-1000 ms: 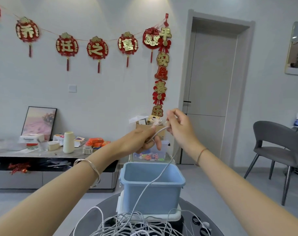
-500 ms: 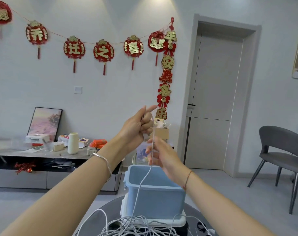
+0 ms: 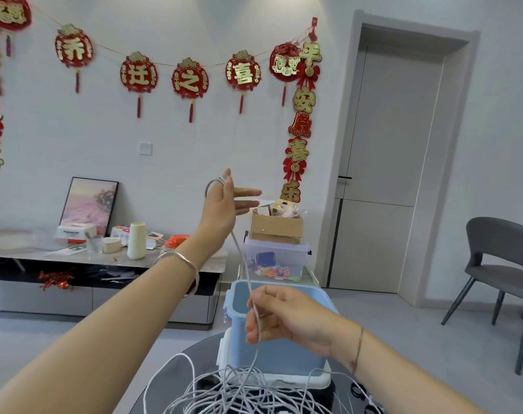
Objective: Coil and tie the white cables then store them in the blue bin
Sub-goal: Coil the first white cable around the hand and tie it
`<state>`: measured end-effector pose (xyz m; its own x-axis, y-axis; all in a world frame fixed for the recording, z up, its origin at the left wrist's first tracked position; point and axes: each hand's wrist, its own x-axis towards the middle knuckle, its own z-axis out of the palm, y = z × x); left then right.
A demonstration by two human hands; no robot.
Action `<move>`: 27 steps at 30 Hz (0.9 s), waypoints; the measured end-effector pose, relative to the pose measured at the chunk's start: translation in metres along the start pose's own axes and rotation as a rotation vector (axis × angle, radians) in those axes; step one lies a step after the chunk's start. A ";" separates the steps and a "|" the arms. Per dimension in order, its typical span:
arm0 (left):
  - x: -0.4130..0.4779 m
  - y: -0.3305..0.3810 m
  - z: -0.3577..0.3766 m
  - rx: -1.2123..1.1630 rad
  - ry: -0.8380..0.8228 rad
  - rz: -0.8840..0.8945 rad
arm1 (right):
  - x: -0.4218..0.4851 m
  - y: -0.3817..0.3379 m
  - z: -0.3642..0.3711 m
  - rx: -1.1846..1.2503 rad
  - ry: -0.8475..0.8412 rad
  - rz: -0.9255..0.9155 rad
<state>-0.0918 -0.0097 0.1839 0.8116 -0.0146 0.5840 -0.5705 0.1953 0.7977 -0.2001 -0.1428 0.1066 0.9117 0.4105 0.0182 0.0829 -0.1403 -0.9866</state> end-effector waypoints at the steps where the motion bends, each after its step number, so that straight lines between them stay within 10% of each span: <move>1: 0.002 -0.005 -0.005 0.116 -0.028 0.041 | -0.001 -0.002 0.000 -0.095 0.065 -0.059; 10: -0.028 -0.019 -0.015 0.599 -0.465 -0.080 | 0.002 -0.045 -0.026 -0.371 0.571 -0.426; 22: -0.036 0.013 -0.006 -0.172 -0.793 -0.440 | 0.043 -0.060 -0.063 -0.105 0.627 -0.460; 27: -0.035 0.020 0.006 -0.468 -0.606 -0.359 | 0.056 -0.048 -0.048 0.187 0.485 -0.396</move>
<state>-0.1323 -0.0109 0.1805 0.6498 -0.6504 0.3933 -0.0715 0.4628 0.8836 -0.1341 -0.1565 0.1633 0.9083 -0.0607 0.4140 0.4183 0.1150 -0.9010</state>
